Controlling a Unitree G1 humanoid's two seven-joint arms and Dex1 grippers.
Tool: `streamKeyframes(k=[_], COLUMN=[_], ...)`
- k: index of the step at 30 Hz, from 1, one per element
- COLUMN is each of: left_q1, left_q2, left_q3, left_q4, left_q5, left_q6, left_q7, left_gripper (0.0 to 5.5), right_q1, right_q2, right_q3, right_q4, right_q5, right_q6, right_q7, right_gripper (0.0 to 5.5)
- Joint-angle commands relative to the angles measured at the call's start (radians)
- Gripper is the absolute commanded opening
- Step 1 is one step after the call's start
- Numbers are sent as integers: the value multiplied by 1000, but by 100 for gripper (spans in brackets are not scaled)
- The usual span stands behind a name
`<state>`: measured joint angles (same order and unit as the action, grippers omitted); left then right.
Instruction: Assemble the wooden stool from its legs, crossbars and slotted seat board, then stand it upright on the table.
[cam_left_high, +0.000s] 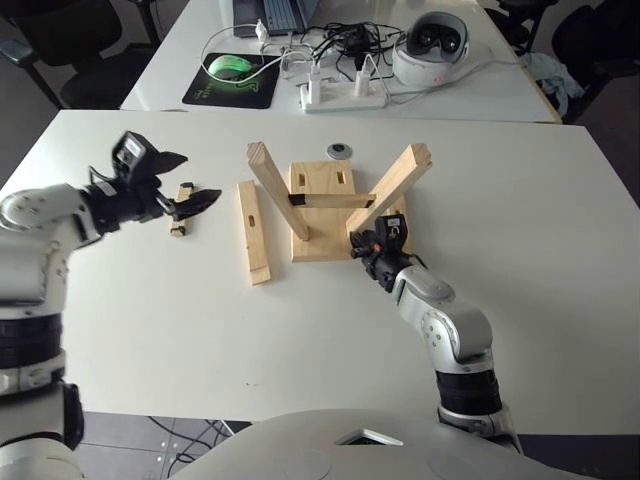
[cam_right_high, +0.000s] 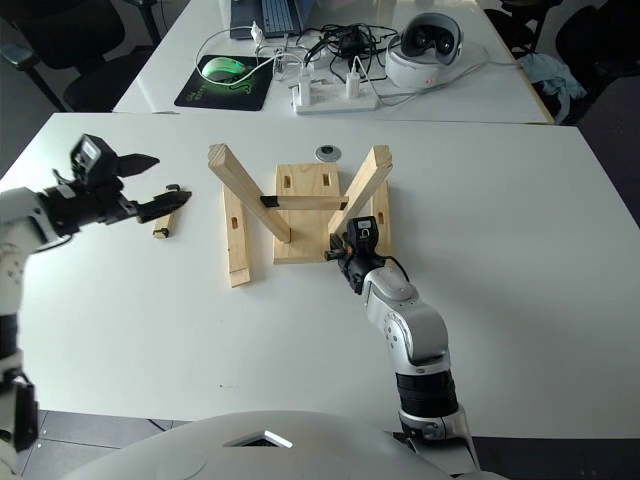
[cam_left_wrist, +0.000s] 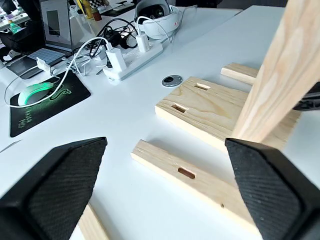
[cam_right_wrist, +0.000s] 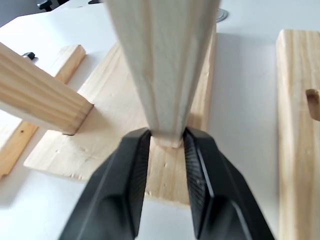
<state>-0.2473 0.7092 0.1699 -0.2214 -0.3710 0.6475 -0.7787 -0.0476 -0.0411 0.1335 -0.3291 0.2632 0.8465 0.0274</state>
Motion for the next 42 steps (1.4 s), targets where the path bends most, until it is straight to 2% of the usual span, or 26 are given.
streamKeyframes(k=[1,6,21,32,33,35,42], left_q1=[110,196,288,278,276,274,272], left_q2=[-149,-203,-293,-329,-329,-328,-325], left_q3=[-28,-92,-135,-187,-188,-191,-189], left_q4=[-136,-214,-247,-244,-242,-237,-239], left_q5=[7,33,99,109,109,108,106], left_q6=[21,22,-74,-81,-81,-81,-76], left_q7=[170,244,384,403,402,400,399], left_gripper=[438,438,215,50,38,3,0], right_q1=[12,-5,-20,-22,-22,-19,-15], right_q2=[-6,-5,-24,-35,-40,-37,-39], right_q3=[-14,-16,-16,4,10,12,13], right_q4=[-4,-38,-52,-53,-53,-51,-58], right_q5=[-26,-18,-25,-21,-28,-30,-29], right_q6=[88,145,121,105,100,94,94], right_q7=[-36,-26,15,44,44,45,47], right_gripper=[98,98,98,98,133,159,249])
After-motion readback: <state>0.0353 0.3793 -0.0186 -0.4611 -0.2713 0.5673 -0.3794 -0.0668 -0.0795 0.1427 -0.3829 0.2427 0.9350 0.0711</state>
